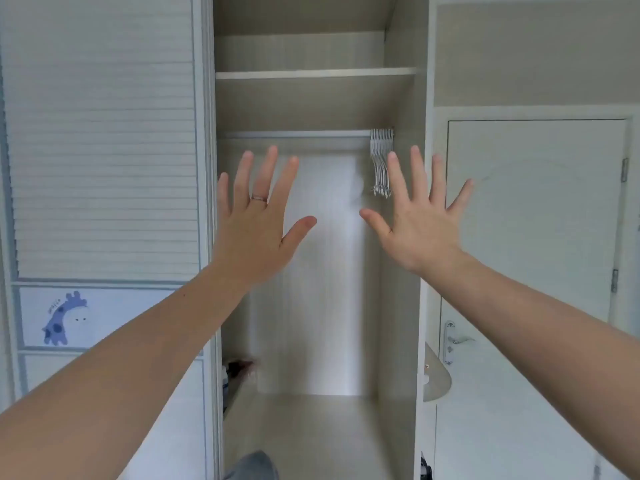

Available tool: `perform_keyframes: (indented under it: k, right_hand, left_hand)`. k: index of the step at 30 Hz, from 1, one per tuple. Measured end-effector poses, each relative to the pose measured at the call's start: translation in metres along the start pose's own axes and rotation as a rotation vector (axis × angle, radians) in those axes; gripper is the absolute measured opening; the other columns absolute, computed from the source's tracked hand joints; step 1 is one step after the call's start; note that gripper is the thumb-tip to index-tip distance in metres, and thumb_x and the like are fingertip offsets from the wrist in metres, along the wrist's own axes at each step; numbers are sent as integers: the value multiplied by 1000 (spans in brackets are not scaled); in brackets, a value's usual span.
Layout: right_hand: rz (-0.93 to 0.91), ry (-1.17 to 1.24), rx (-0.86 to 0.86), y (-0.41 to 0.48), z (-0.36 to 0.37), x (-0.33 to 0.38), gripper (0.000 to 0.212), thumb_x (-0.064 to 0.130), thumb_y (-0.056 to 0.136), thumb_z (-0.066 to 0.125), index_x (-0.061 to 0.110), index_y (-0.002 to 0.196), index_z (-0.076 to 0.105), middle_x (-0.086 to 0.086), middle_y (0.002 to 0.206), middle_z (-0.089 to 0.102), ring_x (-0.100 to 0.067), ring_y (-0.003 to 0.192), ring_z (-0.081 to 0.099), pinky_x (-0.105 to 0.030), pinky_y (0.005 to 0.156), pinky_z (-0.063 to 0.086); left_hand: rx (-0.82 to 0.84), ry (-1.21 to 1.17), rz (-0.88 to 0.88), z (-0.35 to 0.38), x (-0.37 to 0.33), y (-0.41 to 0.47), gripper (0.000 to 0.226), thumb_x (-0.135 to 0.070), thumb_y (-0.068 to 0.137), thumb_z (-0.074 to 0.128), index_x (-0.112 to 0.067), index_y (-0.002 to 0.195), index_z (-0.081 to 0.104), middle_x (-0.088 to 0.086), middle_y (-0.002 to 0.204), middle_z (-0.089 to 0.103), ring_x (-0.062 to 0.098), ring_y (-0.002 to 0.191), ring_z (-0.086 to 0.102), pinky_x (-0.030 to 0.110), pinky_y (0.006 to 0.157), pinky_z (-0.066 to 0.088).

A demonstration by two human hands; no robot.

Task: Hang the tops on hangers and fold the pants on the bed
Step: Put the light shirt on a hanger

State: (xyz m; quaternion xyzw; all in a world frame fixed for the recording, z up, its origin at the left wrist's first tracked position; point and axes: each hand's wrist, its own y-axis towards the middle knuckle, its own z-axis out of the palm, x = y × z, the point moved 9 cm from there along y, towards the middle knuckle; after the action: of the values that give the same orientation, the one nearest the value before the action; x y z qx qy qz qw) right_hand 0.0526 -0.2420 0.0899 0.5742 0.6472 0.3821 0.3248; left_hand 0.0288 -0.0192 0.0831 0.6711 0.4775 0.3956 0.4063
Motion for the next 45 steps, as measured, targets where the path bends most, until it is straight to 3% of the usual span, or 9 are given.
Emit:
perform_keyframes:
  k: [6, 12, 16, 24, 29, 32, 36, 41, 45]
  right_hand:
    - [-124, 20, 81, -70, 48, 48, 84, 78, 90, 10, 32, 158, -9, 0, 168, -7, -33, 154, -8, -75, 113, 1]
    - [-219, 44, 259, -162, 112, 95, 84, 76, 92, 17, 28, 160, 2, -3, 169, 3, -36, 154, 0, -76, 112, 4]
    - [-272, 66, 392, -228, 154, 127, 84, 75, 93, 18, 25, 161, 10, -3, 169, 6, -35, 154, 4, -75, 112, 6]
    - [-350, 176, 720, -341, 236, 156, 90, 79, 89, 8, 26, 161, -1, -3, 169, -5, -35, 154, -6, -74, 114, 3]
    - [-493, 270, 829, -373, 282, 158, 88, 78, 88, 8, 29, 158, -12, -5, 168, -9, -37, 153, -1, -72, 113, 0]
    - [-626, 370, 881, -386, 304, 160, 88, 77, 91, 16, 26, 161, -1, -3, 168, -8, -34, 153, -2, -73, 111, 12]
    - [-826, 467, 913, -405, 320, 158, 88, 75, 91, 21, 22, 161, 12, -7, 169, 6, -37, 153, 7, -74, 110, 14]
    - [-1078, 659, 914, -438, 298, 177, 87, 74, 91, 27, 20, 160, 22, -9, 167, 17, -39, 152, 16, -74, 110, 17]
    - [-1270, 785, 949, -479, 251, 201, 89, 76, 90, 26, 23, 160, 17, -6, 168, 12, -38, 153, 12, -74, 110, 14]
  left_hand:
    - [153, -26, -47, 28, 15, -97, 80, -71, 96, 13, -25, 161, 13, 1, 169, 3, 32, 155, -1, 60, 121, 6]
    - [369, -39, -133, 50, 41, -225, 77, -62, 97, 30, -23, 161, 13, 3, 169, 2, 33, 155, -1, 63, 120, 9]
    - [519, -43, -217, 62, 54, -306, 76, -64, 98, 24, -25, 161, 9, 3, 169, 0, 32, 155, -4, 61, 121, 7]
    - [806, -20, -508, 84, 49, -459, 76, -74, 96, 9, -32, 160, 2, 1, 169, 3, 31, 155, -1, 59, 121, 10]
    - [861, 42, -721, 96, 24, -514, 74, -74, 96, 9, -35, 159, 2, -2, 168, 6, 29, 155, 2, 58, 120, 11]
    - [867, 164, -864, 97, 8, -528, 76, -72, 96, 14, -31, 160, 12, 0, 168, 10, 30, 155, 6, 59, 120, 12]
    - [860, 312, -1119, 82, -28, -550, 79, -77, 91, 7, -39, 159, -2, -9, 168, -9, 21, 154, -16, 52, 123, -3]
    - [876, 452, -1371, 37, -82, -580, 82, -83, 85, -2, -43, 157, -8, -13, 165, -20, 16, 149, -28, 49, 122, -11]
    - [801, 625, -1545, -23, -122, -599, 77, -80, 88, 6, -46, 156, -9, -16, 165, -19, 15, 151, -25, 49, 122, -9]
